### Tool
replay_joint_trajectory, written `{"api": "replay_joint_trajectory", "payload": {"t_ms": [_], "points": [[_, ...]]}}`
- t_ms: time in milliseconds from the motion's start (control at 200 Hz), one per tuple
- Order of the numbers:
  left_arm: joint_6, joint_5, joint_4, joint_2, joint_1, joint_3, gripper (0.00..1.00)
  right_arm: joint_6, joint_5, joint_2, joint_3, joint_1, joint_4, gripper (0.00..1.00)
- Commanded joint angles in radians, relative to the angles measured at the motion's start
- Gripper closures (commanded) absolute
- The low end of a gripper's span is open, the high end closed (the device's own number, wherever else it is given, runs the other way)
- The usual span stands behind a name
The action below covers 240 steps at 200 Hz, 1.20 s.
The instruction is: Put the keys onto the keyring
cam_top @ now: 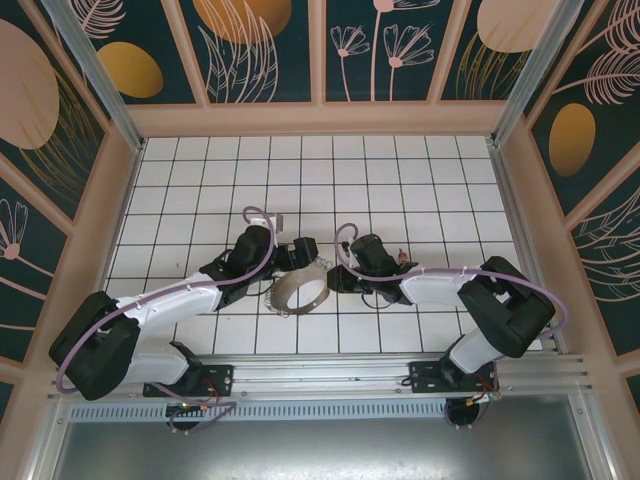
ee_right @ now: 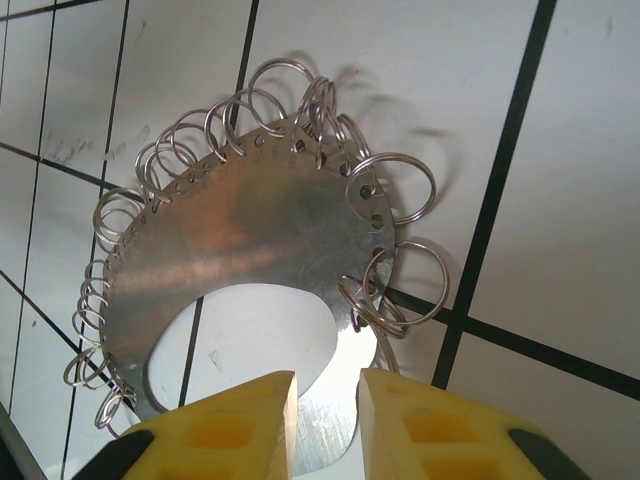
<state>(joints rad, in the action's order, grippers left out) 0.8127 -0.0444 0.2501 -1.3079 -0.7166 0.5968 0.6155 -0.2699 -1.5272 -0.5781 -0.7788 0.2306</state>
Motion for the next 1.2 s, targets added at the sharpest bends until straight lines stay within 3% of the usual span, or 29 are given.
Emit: {"api": "replay_joint_trajectory", "payload": {"t_ms": [0,180,355,435,1196], "points": [[-0.008,-0.011,0.041,-0.006,-0.007,0.016,0.03,-0.031,0.01,-0.011,-0.026,-0.012,-0.026,0.81],[-0.006,-0.014,0.042,-0.002,-0.007,0.017,0.03,-0.049,0.028,0.003,-0.025,-0.02,-0.06,0.84],[-0.003,-0.019,0.045,0.001,-0.007,0.015,0.03,-0.039,0.054,0.054,-0.015,-0.021,-0.078,0.7],[0.0,-0.022,0.048,0.0,-0.007,0.015,0.03,-0.036,0.064,0.063,-0.009,-0.02,-0.08,0.69],[-0.001,-0.028,0.049,0.01,-0.007,0.02,0.03,-0.045,0.062,-0.062,-0.048,-0.017,-0.037,0.71]]}}
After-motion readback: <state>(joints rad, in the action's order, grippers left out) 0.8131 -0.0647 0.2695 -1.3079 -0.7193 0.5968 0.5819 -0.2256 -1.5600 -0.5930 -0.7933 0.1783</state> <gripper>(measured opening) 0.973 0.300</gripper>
